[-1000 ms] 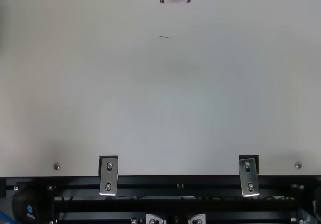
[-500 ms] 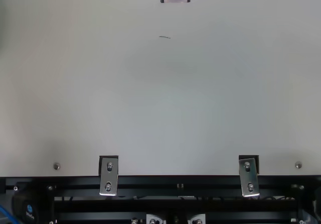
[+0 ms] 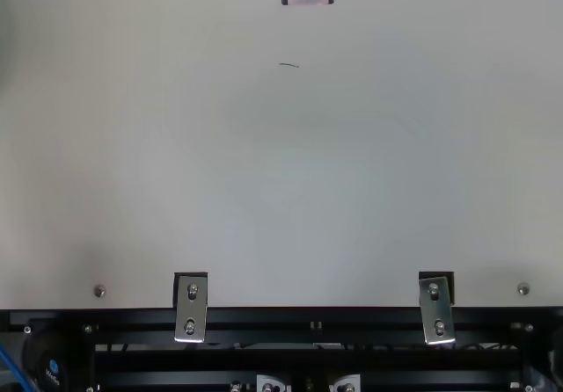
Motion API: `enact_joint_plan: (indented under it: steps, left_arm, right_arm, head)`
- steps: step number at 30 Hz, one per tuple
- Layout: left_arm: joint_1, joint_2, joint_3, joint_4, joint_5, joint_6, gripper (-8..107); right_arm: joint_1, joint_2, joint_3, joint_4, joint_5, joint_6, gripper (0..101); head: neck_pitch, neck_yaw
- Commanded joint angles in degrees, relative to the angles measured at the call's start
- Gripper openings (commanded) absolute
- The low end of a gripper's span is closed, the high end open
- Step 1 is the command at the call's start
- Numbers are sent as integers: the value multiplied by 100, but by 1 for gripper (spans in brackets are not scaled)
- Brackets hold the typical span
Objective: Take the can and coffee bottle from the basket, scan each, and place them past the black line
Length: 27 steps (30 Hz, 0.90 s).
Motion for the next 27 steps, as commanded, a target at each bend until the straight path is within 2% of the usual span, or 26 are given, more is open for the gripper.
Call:
enact_joint_plan:
  steps: [1,10,11,12,19,24,27]
  left_arm:
    - [-36,164,-312,13,78,-32,90]
    - [-118,760,-1269,-53,448,-302,90]
    - [-118,806,-1339,-80,484,-356,19]
    - [-119,851,-1418,-113,531,-406,10]
    - [-68,816,-1524,-433,603,-728,10]
    - [34,290,-1167,-755,371,-742,10]
    - [100,-227,-729,-975,149,-617,10]
  right_arm:
    - [0,0,0,0,0,0,101]
    - [0,0,0,0,0,0,101]
    - [0,0,0,0,0,0,101]
    - [0,0,0,0,0,0,101]
    - [0,0,0,0,0,0,101]
    - [0,0,0,0,0,0,101]
    - [0,0,0,0,0,0,101]
  head:
    - [-140,99]
    - [-140,99]
    - [-140,99]
    - [-140,99]
    - [-140,99]
    - [-140,99]
    - [-140,99]
